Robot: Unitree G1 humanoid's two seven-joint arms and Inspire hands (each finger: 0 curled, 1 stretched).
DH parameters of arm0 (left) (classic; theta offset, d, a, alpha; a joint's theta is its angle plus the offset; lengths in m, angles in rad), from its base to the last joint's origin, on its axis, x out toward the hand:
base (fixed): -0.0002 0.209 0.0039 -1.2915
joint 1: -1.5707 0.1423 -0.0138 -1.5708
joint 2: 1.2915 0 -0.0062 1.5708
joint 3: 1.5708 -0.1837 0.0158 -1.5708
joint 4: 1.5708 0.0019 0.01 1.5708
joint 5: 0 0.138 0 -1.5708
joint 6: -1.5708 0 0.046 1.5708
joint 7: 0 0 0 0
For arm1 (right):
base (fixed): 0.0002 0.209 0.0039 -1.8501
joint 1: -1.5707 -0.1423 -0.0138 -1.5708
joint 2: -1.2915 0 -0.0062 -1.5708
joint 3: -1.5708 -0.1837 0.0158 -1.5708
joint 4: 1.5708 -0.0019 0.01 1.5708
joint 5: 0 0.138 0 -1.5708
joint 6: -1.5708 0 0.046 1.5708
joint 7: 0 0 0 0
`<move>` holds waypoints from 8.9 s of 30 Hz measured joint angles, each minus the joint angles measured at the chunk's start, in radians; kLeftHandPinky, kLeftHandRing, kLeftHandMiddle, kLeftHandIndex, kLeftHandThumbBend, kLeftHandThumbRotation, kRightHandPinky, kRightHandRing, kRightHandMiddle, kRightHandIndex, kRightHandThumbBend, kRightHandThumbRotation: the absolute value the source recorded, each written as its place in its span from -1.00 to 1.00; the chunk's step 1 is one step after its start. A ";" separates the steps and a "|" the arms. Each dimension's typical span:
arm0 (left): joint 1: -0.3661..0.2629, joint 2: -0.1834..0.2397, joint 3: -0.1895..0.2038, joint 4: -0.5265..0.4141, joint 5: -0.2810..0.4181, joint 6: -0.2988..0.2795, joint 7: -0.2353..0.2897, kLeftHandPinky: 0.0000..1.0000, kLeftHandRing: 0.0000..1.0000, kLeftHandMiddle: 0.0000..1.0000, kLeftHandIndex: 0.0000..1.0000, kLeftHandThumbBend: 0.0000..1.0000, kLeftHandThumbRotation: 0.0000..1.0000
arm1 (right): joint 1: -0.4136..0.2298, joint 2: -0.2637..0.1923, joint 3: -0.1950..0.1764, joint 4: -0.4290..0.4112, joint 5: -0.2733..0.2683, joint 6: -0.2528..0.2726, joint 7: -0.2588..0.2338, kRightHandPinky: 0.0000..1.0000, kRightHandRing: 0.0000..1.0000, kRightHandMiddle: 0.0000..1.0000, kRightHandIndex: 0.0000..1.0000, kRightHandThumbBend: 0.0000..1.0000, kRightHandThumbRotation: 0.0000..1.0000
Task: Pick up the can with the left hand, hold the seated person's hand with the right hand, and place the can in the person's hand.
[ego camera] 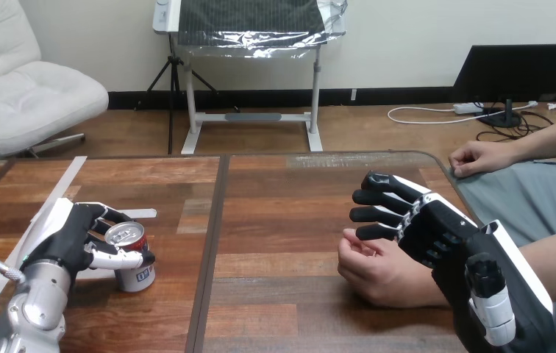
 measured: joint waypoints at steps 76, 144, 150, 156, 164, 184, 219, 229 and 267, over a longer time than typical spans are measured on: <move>0.009 -0.001 -0.026 -0.097 -0.007 0.005 0.011 -0.40 -0.26 -0.11 0.02 0.26 -1.00 | -0.054 -0.003 -0.022 0.026 -0.073 0.000 -0.032 0.48 0.59 0.64 0.70 0.86 0.91; 0.029 -0.001 0.023 -0.717 -0.048 0.191 -0.162 -0.63 -0.48 -0.28 -0.09 0.25 -1.00 | -0.566 -0.411 0.005 0.675 -0.664 -0.103 -0.156 0.64 0.92 0.95 0.99 1.00 0.53; 0.029 -0.002 0.023 -0.726 -0.048 0.220 -0.171 -0.64 -0.48 -0.28 -0.09 0.24 -1.00 | -0.596 -0.434 0.030 0.729 -0.687 -0.110 -0.152 0.67 0.93 0.95 0.99 1.00 0.52; 0.029 -0.002 0.023 -0.741 -0.046 0.251 -0.173 -0.65 -0.49 -0.29 -0.09 0.24 -1.00 | -0.628 -0.458 0.056 0.792 -0.707 -0.134 -0.140 0.68 0.93 0.93 0.96 1.00 0.45; 0.029 -0.002 0.023 -0.755 -0.046 0.261 -0.173 -0.64 -0.48 -0.29 -0.09 0.23 -1.00 | -0.672 -0.491 0.098 0.876 -0.736 -0.160 -0.122 0.81 0.94 0.94 0.96 1.00 0.40; 0.029 -0.003 0.023 -0.768 -0.047 0.261 -0.173 -0.63 -0.47 -0.29 -0.09 0.22 -1.00 | -0.784 -0.553 0.197 1.007 -0.830 -0.213 -0.115 1.00 0.94 0.91 0.91 1.00 0.33; 0.029 -0.003 0.024 -0.768 -0.058 0.255 -0.172 -0.63 -0.47 -0.29 -0.09 0.20 -1.00 | -0.873 -0.589 0.323 1.124 -0.994 -0.263 -0.230 1.00 0.92 0.91 0.92 1.00 -0.13; 0.029 -0.004 0.025 -0.768 -0.069 0.255 -0.172 -0.62 -0.45 -0.26 -0.09 0.20 -1.00 | -0.893 -0.591 0.354 1.122 -1.020 -0.243 -0.219 1.00 0.89 0.89 0.91 1.00 -0.22; 0.029 -0.004 0.030 -0.768 -0.087 0.254 -0.168 -0.61 -0.43 -0.26 -0.09 0.18 -1.00 | -0.893 -0.589 0.395 1.023 -1.036 -0.081 -0.133 -0.21 0.17 0.33 0.41 1.00 -0.46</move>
